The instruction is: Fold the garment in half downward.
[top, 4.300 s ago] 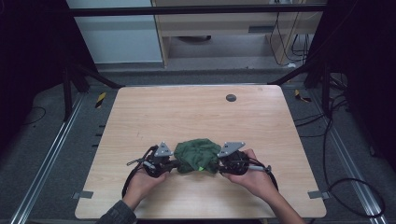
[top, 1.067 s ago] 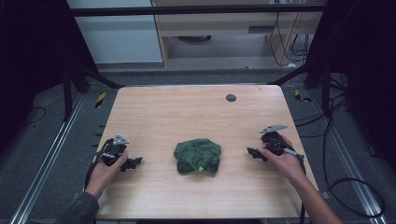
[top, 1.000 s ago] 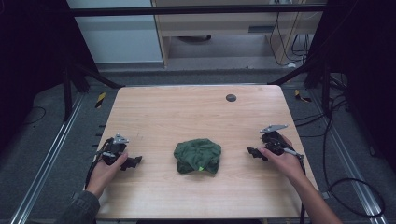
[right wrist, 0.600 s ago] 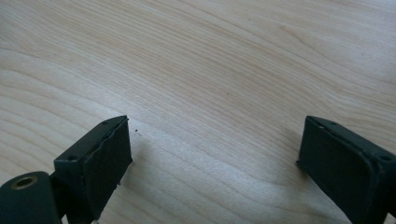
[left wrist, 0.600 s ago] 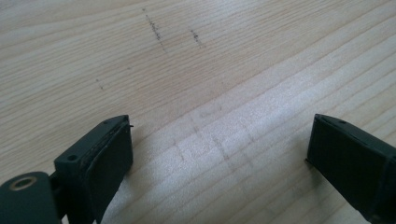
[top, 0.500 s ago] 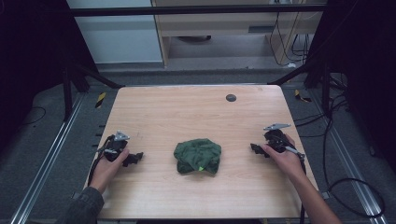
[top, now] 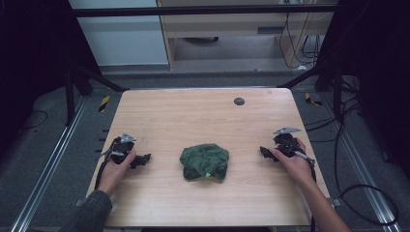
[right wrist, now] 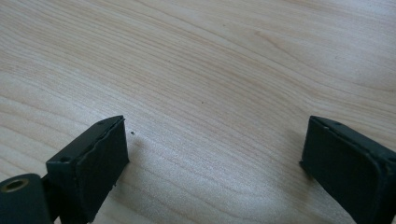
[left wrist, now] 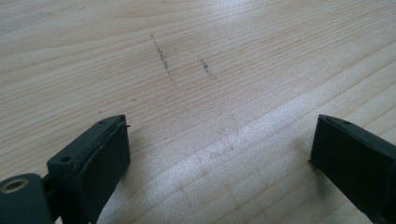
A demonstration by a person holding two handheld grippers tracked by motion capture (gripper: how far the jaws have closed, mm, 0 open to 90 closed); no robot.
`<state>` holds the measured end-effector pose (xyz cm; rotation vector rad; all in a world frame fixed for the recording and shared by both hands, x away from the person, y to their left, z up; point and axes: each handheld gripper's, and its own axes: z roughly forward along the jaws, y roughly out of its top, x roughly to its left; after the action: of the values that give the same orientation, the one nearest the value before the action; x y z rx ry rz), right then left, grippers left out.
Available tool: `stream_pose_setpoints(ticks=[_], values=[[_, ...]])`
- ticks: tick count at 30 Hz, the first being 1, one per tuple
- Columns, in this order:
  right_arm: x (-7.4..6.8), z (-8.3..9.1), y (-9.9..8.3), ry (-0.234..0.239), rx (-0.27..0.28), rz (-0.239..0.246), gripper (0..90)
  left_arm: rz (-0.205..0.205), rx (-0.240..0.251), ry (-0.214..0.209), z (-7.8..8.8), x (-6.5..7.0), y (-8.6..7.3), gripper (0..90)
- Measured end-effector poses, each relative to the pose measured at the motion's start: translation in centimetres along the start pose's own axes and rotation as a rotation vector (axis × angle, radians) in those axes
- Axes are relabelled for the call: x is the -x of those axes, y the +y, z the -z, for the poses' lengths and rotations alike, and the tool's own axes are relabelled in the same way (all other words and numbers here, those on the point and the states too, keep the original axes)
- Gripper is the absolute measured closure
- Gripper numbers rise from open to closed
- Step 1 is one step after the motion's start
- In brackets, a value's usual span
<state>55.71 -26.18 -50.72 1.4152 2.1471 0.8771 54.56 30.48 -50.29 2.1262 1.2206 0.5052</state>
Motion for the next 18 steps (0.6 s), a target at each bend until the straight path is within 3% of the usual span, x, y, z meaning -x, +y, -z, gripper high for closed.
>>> stream_pose_setpoints(ticks=[7, 13, 18], values=[[-0.2, -0.4, -0.1, -0.015, 0.03, -0.016, 2.4, 0.004, 0.041, 0.005, -0.4, 0.2, -0.2, 0.0], [-0.7, -0.7, 0.1, -0.047, 0.028, -0.043, 0.5, 0.001, 0.042, 0.006, -0.5, 0.2, -0.2, 0.0], [-1.5, -1.0, 0.4, -0.099, 0.029, -0.108, 0.3, 0.045, 0.04, 0.044, -0.5, 0.7, -0.2, 0.0]])
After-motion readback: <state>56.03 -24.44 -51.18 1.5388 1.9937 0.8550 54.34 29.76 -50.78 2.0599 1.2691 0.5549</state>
